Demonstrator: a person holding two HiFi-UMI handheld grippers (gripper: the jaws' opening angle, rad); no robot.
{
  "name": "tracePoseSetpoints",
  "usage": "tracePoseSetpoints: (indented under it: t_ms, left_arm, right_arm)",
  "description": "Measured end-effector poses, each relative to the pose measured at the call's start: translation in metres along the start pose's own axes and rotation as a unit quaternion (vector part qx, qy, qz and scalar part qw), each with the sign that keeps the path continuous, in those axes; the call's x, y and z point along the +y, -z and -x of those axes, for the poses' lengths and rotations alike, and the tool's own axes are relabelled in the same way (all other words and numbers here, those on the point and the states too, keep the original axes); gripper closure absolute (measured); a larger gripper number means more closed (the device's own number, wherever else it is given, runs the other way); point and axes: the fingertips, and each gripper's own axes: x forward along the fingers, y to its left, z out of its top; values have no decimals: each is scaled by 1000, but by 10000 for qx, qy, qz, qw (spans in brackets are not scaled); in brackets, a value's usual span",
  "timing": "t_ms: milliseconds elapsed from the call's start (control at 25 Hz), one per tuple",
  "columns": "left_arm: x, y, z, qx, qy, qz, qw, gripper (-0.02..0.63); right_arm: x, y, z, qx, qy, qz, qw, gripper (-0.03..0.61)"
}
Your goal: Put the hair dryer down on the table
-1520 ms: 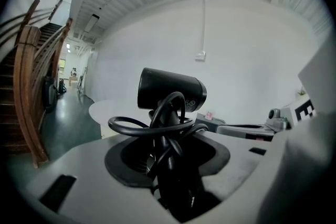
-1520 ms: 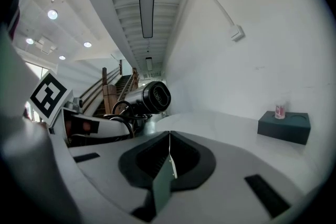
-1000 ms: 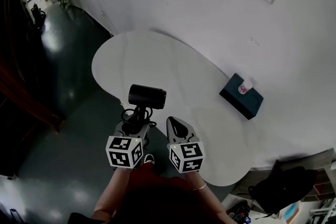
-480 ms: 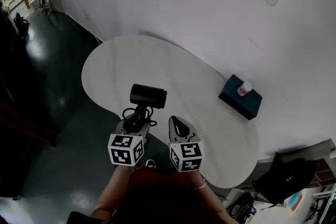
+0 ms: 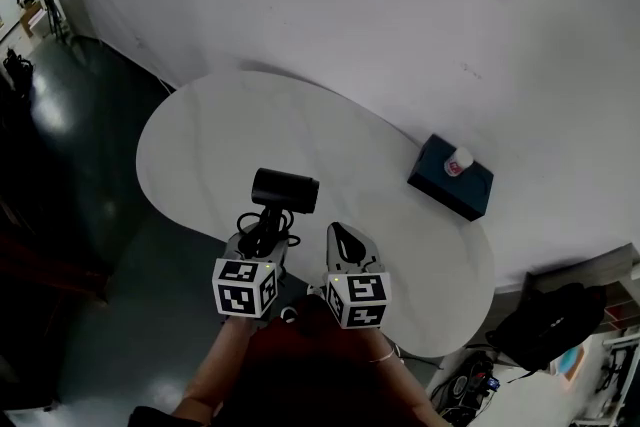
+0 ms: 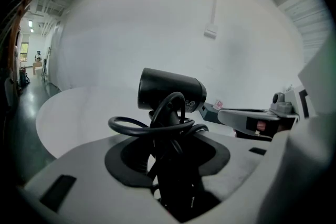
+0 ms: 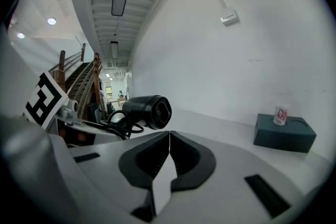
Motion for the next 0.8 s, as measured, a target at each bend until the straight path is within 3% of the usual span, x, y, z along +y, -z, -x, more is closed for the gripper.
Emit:
tracePoseSetpoints:
  t_ms: [280,800]
  left_arm:
    - [-1,3,-42,383,78,-95,9992,414]
    - [-4,7,-116,866,210,-92,9960,414]
  right_arm:
    - [-25,2,-20,108,217,-137,9996,563]
    - [-71,13,-69,436,156,-364,9983,563]
